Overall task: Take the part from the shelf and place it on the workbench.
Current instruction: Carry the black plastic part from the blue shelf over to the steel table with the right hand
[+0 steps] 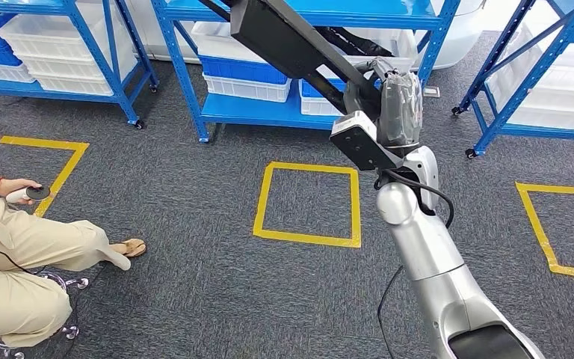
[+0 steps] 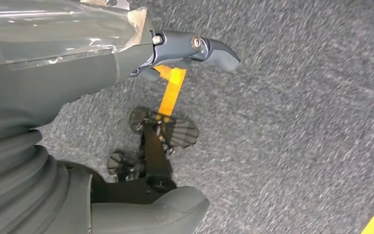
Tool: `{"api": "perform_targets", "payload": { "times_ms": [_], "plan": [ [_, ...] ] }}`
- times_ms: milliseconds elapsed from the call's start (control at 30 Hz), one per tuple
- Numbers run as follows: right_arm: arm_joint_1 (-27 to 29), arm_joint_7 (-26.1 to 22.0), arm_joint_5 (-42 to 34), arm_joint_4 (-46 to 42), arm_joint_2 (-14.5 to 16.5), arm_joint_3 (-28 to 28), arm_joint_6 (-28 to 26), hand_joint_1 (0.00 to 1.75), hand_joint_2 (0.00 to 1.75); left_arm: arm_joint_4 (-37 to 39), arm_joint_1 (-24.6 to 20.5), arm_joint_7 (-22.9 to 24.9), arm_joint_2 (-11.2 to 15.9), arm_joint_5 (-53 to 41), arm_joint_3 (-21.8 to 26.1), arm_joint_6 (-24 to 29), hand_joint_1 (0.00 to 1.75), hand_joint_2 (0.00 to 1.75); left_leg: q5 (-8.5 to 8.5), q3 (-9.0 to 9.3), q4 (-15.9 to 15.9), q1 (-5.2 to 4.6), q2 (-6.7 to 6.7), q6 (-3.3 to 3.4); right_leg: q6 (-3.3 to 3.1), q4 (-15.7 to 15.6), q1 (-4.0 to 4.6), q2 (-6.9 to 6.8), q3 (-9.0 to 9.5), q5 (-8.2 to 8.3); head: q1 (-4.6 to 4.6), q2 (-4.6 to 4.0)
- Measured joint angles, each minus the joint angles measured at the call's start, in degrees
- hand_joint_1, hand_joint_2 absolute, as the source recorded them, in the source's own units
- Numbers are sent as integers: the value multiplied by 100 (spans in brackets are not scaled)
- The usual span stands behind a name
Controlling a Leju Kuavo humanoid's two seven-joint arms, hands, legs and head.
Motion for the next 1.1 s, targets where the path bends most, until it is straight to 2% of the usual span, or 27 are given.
{"api": "perform_targets", "payload": {
  "times_ms": [33,100,133,167,200,233,300,367,400,467,533,567,633,667,700,733,767,833,867,933,1000,1033,1100],
  "plan": [
    [-4,16,0,-1,2,5,-12,175,175,0,8,-1,3,0,2,-2,0,175,-98,-62,130,11,20,-25,-46,-8,-17,-21,-3,21,-9,0],
    [-10,48,0,-1,6,16,-26,175,175,1,11,-2,6,-3,3,-18,0,175,-475,-322,738,22,82,-70,-111,-15,-21,-68,-16,46,-27,-1],
    [-11,61,1,-1,5,20,-28,175,175,1,12,-2,6,-6,3,-28,0,175,-674,-494,1150,24,101,-89,-129,-13,-9,-95,-26,49,-35,-1],
    [-9,71,1,0,5,22,-30,175,175,1,14,-2,6,-9,3,-36,0,175,-806,-629,1482,25,112,-101,-134,-11,3,-123,-33,51,-34,-1],
    [-6,80,3,1,4,25,-33,175,175,1,16,-1,6,-11,4,-39,0,175,-841,-680,1639,25,121,-103,-136,-9,11,-154,-39,52,-34,-1],
    [-4,88,10,0,4,28,-37,175,175,1,17,3,7,-11,4,-39,0,175,-773,-619,1575,25,132,-96,-135,-7,16,-184,-40,51,-35,-1],
    [0,110,34,-10,4,35,-47,175,175,1,15,15,9,-13,7,-38,0,175,-455,-206,864,21,218,-55,-133,-6,21,-241,-33,50,-35,-1],
    [10,132,63,-42,2,44,-71,175,175,0,5,41,12,-15,8,-32,0,175,-277,144,216,-22,346,-4,-113,-1,65,-293,-44,45,-31,0],
    [23,141,75,-61,3,49,-87,175,175,0,3,56,13,-16,10,-25,0,175,-266,204,78,-47,375,17,-95,-3,85,-322,-52,42,-28,0],
    [61,146,92,-87,5,57,-112,175,175,1,5,85,13,-18,23,-3,0,175,-260,189,43,-79,307,72,-38,-24,106,-385,-47,47,-16,-1],
    [95,147,102,-106,5,62,-124,175,175,1,10,118,12,-18,48,19,0,175,-208,206,-18,-70,237,160,0,100,102,-320,-109,-48,-10,-1],
    [105,146,104,-113,4,63,-131,175,175,1,10,137,12,-18,61,27,0,175,-180,215,-49,-60,201,202,-11,319,101,-246,-209,-171,-4,-1],
    [142,144,108,-117,0,65,-155,175,175,1,11,173,13,-32,73,49,0,175,-154,206,-63,-55,118,249,-71,1060,89,-112,-553,-503,8,-1],
    [179,145,115,-119,-3,64,-174,175,175,1,11,191,13,-50,76,58,0,175,-150,199,-62,-57,66,255,-78,1411,89,-89,-720,-618,12,-1],
    [225,147,125,-124,-9,63,-193,175,175,2,14,211,13,-72,77,65,0,175,-146,195,-60,-59,8,258,-61,1606,90,-74,-815,-657,13,-1],
    [271,151,136,-136,-18,62,-212,175,175,2,18,232,13,-97,78,67,0,175,-142,193,-56,-59,-54,258,-26,1574,91,-60,-802,-603,15,-1],
    [309,155,145,-156,-28,60,-226,175,175,3,21,251,11,-114,78,68,0,175,-138,191,-47,-60,-116,256,17,1315,91,-37,-676,-470,15,0],
    [346,160,152,-218,-50,56,-239,175,175,3,22,271,9,-145,77,67,0,175,-140,172,-6,-69,-223,235,68,511,82,91,-294,-154,16,0],
    [356,160,154,-253,-59,54,-244,175,175,3,19,277,8,-162,76,63,0,175,-141,149,17,-76,-266,212,58,222,81,144,-160,-51,16,0],
    [387,166,166,-329,-71,49,-260,175,175,3,17,290,7,-204,75,31,0,175,-127,101,35,-76,-333,146,-1,31,99,177,-88,16,10,-1],
    [425,186,196,-409,-82,37,-282,175,175,3,17,305,6,-253,73,-18,0,175,-117,63,39,-57,-343,77,-75,4,77,95,-82,61,7,-1],
    [444,200,215,-451,-88,31,-298,175,175,3,12,312,4,-281,69,-33,0,175,-173,23,110,-54,-269,43,-115,-14,54,55,-77,82,1,-1],
    [484,228,249,-534,-98,18,-325,175,175,3,-13,325,-4,-327,54,-49,0,175,-473,-198,598,-33,-37,-28,-185,-37,24,-32,-70,107,-27,0]
  ]
}}
